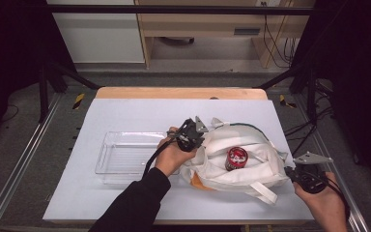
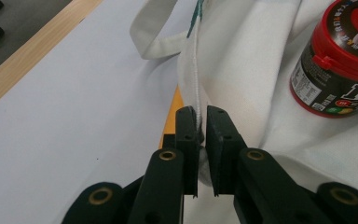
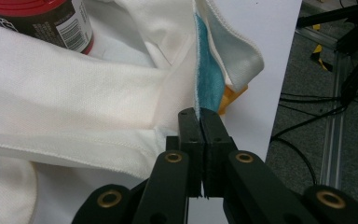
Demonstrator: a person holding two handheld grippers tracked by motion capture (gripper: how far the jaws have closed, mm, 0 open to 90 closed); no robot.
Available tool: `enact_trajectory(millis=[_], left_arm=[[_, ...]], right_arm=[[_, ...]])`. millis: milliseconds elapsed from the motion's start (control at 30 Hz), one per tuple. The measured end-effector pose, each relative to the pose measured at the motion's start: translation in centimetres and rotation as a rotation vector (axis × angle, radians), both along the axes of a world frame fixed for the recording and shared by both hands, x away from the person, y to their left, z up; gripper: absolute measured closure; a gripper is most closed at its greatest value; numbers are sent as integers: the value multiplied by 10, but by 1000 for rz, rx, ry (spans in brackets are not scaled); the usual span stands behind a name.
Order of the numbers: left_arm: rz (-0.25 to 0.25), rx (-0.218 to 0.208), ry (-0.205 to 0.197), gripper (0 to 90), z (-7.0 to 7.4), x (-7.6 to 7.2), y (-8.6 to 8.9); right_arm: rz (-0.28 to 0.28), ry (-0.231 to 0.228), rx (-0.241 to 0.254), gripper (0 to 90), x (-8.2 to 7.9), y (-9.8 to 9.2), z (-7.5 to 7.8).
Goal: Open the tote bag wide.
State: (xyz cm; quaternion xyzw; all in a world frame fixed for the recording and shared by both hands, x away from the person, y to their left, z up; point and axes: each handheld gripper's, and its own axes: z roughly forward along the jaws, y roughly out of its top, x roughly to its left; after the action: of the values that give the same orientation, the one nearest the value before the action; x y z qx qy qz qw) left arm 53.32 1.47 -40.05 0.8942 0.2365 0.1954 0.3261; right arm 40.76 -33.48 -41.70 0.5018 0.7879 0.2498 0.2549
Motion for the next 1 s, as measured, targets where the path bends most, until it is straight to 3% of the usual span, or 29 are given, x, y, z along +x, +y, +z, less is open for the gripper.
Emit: enact_trajectory(millis=[267,400,533,600,733,900,1000], left_arm=[[-12,7,-7,839,4,-5,0],[-7,22,-1,839,0,-4,-3],[2,55,15,841,-5,-1,-5],[4,95,26,842,-7,-1,-6],[10,113,34,842,-8,-1,-6],[11,113,28,840,-9,-2,-7],[5,89,18,828,-9,-4,-6]], right_arm=[[6,-1,-15,897,-8,-6,7],[-4,21,-5,898,-10,-10,-2],[-12,35,8,898,-10,-11,-16],[-14,43,13,898,-10,-13,-22],[-22,42,41,897,-12,-17,-29],[-24,32,58,896,-12,-17,-28],[-10,9,62,885,-14,-18,-27]])
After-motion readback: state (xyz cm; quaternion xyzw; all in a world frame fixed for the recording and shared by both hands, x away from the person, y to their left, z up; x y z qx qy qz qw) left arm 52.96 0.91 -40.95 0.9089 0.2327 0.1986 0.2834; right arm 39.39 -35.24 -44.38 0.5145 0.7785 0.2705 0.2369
